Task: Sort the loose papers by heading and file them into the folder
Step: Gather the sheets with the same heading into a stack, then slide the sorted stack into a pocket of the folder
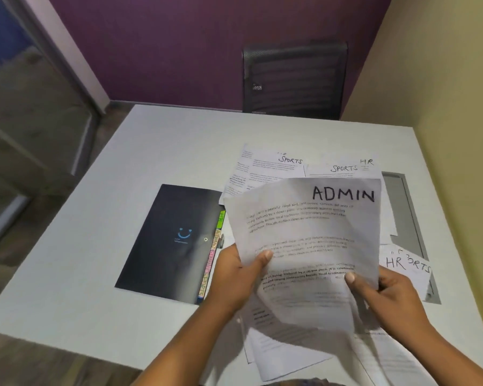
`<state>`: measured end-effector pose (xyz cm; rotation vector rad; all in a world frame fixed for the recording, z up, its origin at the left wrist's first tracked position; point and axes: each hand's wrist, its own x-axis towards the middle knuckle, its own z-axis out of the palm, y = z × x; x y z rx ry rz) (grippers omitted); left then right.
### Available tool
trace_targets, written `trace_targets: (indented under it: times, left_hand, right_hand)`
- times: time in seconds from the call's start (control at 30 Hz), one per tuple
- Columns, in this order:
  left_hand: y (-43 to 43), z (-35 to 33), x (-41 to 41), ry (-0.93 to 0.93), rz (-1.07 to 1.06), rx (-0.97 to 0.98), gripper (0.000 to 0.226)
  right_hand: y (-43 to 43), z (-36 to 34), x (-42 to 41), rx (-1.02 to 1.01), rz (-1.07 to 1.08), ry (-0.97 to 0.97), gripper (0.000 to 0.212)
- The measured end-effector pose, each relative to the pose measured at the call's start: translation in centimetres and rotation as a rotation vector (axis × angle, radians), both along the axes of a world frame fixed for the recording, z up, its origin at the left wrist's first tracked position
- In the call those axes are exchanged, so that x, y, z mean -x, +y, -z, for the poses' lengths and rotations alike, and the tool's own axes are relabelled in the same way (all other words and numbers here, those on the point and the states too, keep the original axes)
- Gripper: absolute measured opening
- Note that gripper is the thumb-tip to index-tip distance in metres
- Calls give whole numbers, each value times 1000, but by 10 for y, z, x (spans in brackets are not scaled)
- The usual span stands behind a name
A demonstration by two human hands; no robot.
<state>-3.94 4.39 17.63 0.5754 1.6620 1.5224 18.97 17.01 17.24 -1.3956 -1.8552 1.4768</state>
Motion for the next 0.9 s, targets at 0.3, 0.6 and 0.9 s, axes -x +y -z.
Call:
trace_targets:
  times: [0.3,0.6,0.9]
  left_hand:
    - [-41,92,70,451,4,606,27]
    - [-80,152,101,957,247,1138,105]
    - [-86,132,123,1057,424,1103,90]
  right_hand:
    - [-32,12,31,42,174,-24,10]
    - [-60,25,54,217,498,82,15]
    - [-79,21,66,248,596,105,19]
